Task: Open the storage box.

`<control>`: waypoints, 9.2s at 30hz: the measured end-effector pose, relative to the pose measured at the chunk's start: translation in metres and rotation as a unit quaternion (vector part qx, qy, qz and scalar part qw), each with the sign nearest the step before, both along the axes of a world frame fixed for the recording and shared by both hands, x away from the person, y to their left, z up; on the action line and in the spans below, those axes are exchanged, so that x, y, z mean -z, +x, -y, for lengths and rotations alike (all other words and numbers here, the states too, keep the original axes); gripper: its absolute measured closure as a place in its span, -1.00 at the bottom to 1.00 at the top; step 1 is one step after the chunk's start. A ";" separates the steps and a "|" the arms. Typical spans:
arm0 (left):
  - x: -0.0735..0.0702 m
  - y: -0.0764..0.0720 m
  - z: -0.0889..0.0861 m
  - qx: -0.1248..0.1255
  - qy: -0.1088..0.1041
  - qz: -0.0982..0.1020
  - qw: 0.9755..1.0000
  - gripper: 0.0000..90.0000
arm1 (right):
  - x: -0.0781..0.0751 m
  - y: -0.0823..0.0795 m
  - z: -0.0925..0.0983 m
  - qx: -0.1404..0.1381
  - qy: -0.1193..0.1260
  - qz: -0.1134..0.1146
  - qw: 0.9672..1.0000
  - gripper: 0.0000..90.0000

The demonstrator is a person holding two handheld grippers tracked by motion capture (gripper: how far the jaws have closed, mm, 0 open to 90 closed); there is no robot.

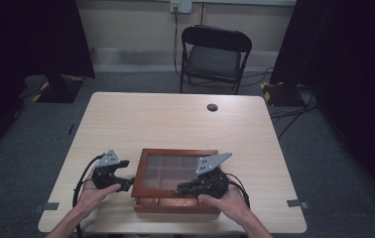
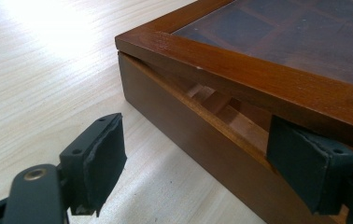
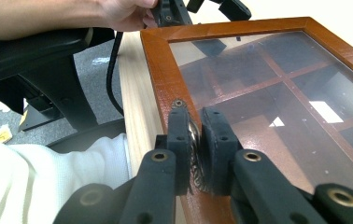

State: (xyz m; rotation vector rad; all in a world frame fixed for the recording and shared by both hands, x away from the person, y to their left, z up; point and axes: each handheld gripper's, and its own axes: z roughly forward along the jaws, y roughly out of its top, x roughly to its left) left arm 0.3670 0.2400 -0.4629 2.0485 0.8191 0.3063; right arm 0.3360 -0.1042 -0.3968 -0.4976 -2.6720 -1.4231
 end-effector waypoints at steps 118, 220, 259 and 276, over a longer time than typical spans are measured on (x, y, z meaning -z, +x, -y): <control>-0.060 0.045 0.025 0.006 -0.097 0.049 0.994 0.06 | -0.012 0.080 0.090 0.206 0.088 0.031 0.974 -0.01; -0.023 0.100 0.026 -0.042 -0.097 -0.001 0.994 0.31 | 0.033 0.141 0.081 0.275 0.077 0.005 0.958 0.16; -0.014 0.113 0.026 -0.061 -0.089 -0.033 0.994 0.29 | 0.044 0.161 0.075 0.297 0.060 -0.010 0.953 0.06; -0.008 0.119 0.027 -0.066 -0.099 -0.046 0.992 0.19 | 0.052 0.167 0.071 0.304 0.059 -0.022 0.951 -0.08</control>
